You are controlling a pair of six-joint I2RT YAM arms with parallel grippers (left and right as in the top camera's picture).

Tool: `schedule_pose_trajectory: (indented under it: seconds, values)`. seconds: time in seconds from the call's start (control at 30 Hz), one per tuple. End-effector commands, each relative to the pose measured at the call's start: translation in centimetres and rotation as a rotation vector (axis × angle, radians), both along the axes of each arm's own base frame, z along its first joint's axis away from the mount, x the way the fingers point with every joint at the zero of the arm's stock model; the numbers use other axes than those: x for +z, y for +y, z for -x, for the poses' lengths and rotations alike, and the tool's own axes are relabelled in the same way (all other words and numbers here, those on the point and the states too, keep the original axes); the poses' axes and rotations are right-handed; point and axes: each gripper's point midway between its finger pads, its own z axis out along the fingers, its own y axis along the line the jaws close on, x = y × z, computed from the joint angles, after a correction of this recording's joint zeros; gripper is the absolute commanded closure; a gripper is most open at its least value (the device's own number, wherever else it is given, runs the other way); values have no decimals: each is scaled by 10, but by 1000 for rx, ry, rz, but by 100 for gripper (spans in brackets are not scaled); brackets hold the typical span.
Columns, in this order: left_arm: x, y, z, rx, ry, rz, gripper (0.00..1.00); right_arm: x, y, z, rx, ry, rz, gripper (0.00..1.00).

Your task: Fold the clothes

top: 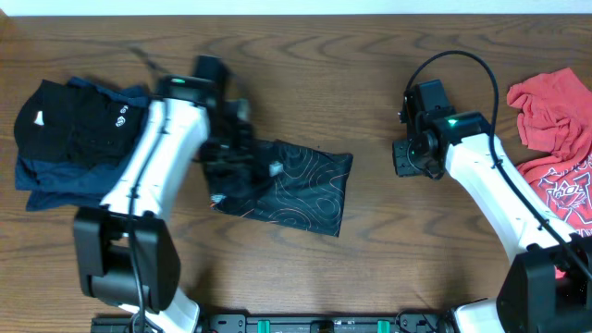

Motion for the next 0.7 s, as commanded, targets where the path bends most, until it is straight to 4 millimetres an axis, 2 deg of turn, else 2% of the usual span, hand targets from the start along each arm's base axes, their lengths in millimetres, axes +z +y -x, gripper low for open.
schedule_pose_trajectory:
  seconds: [0.0, 0.23, 0.37, 0.5, 0.67]
  values:
    - [-2, -32, 11, -68, 3, -8, 94, -3, -4, 1, -22, 9, 7, 61]
    - [-15, -86, 25, -176, -34, -17, 94, -3, -4, 2, -22, 15, 9, 61]
    - [-14, -106, 26, -225, -78, 3, 92, -3, -4, 3, -22, 18, 9, 61]
    - [-15, -110, 28, -249, -96, -24, 87, -3, -4, 3, -22, 18, 10, 61]
    - [-15, -113, 31, -260, -97, -26, 85, -3, -4, 3, -22, 19, 9, 61]
